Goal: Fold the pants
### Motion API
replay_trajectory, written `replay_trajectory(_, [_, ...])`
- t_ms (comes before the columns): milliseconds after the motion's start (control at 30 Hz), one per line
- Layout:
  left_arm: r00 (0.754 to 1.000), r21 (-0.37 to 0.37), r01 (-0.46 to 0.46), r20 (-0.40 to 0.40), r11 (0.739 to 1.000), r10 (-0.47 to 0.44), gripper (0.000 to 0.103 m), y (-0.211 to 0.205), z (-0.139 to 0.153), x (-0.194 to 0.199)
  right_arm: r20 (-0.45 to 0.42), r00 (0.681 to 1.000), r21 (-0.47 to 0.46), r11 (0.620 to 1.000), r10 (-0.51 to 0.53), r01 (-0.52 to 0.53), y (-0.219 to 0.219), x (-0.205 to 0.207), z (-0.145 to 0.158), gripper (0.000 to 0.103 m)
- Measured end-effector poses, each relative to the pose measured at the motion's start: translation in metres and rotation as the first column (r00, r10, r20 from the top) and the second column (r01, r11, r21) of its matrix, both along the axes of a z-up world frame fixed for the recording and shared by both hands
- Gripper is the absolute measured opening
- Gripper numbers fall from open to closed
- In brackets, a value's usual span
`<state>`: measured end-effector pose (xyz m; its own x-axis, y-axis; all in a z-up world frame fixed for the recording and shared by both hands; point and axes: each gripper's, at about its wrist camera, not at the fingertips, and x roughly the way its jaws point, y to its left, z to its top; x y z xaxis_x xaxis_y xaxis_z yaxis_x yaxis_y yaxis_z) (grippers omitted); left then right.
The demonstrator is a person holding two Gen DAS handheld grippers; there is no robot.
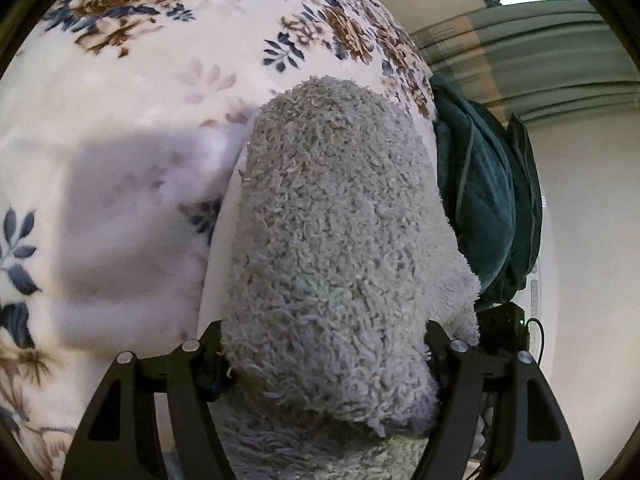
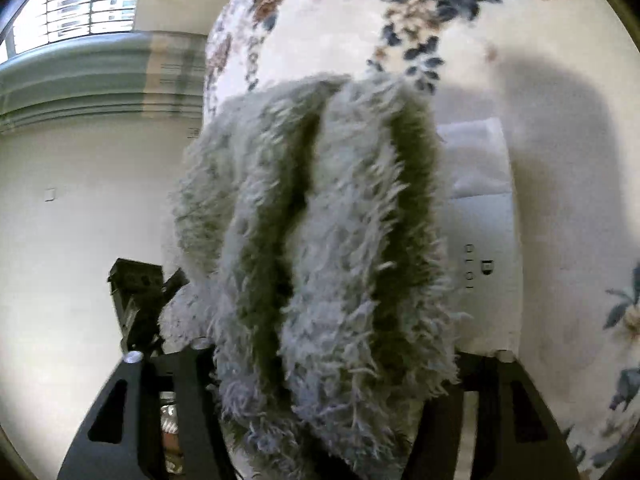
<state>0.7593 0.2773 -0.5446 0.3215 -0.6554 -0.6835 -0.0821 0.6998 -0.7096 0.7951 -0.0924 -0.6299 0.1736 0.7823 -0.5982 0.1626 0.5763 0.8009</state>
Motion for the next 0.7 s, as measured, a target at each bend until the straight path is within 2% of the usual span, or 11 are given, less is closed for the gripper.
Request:
replay_trajectory(33, [1.0, 0.014, -0.005, -0.014, 1.0, 0.005, 0.073, -0.001, 0.004, 0.0, -0.008, 1.0, -0.017, 1.0, 0.001, -0.001, 0.005, 0.014, -0.003, 0.075])
replay_trajectory(100, [1.0, 0.118, -0.01, -0.015, 0.993, 0.012, 0.08, -0.005, 0.019, -0.006, -0.017, 1.0, -0.097, 0.995, -0.006, 0.004, 0.01, 0.029, 0.005, 0.095])
replay_trajectory(167, [1.0, 0.224, -0.014, 0.012, 0.975, 0.012, 0.082, -0.008, 0.037, -0.012, 0.012, 1.0, -0.199, 0.98, -0.005, 0.007, 0.01, 0.024, 0.025, 0.098])
replay_trajectory(200, [0.999, 0.302, -0.024, 0.034, 0.953, 0.014, 0.083, -0.012, 0.049, -0.018, 0.027, 1.0, -0.263, 0.965, -0.005, 0.012, 0.01, 0.021, 0.036, 0.098])
replay_trajectory(233, [0.999, 0.348, -0.031, 0.048, 0.937, 0.015, 0.083, -0.014, 0.057, -0.023, 0.052, 0.999, -0.358, 0.933, -0.003, 0.022, 0.011, 0.015, 0.052, 0.098])
replay_trajectory(300, [0.997, 0.461, -0.061, 0.077, 0.886, 0.028, 0.087, -0.021, 0.075, -0.039, 0.093, 0.996, -0.484, 0.874, 0.003, 0.043, 0.018, 0.007, 0.077, 0.099])
replay_trajectory(400, [0.992, 0.572, -0.101, 0.118, 0.814, 0.041, 0.087, -0.032, 0.099, -0.069, 0.164, 0.986, -0.652, 0.752, 0.016, 0.096, 0.019, -0.038, 0.116, 0.103])
replay_trajectory(433, [0.991, 0.603, -0.109, 0.128, 0.791, 0.039, 0.087, -0.039, 0.107, -0.081, 0.176, 0.984, -0.692, 0.714, 0.02, 0.11, 0.017, -0.055, 0.128, 0.103])
replay_trajectory(467, [0.99, 0.614, -0.115, 0.135, 0.781, 0.04, 0.087, -0.045, 0.11, -0.08, 0.197, 0.98, -0.728, 0.673, 0.022, 0.131, 0.016, -0.082, 0.143, 0.103])
replay_trajectory(533, [0.986, 0.65, -0.138, 0.16, 0.747, 0.044, 0.087, -0.059, 0.126, -0.102, 0.223, 0.974, -0.761, 0.629, 0.03, 0.155, 0.019, -0.113, 0.166, 0.103])
replay_trajectory(700, [0.978, 0.683, -0.168, 0.207, 0.711, 0.032, 0.087, -0.087, 0.166, -0.149, 0.3, 0.952, -0.789, 0.576, 0.058, 0.213, 0.019, -0.206, 0.236, 0.103])
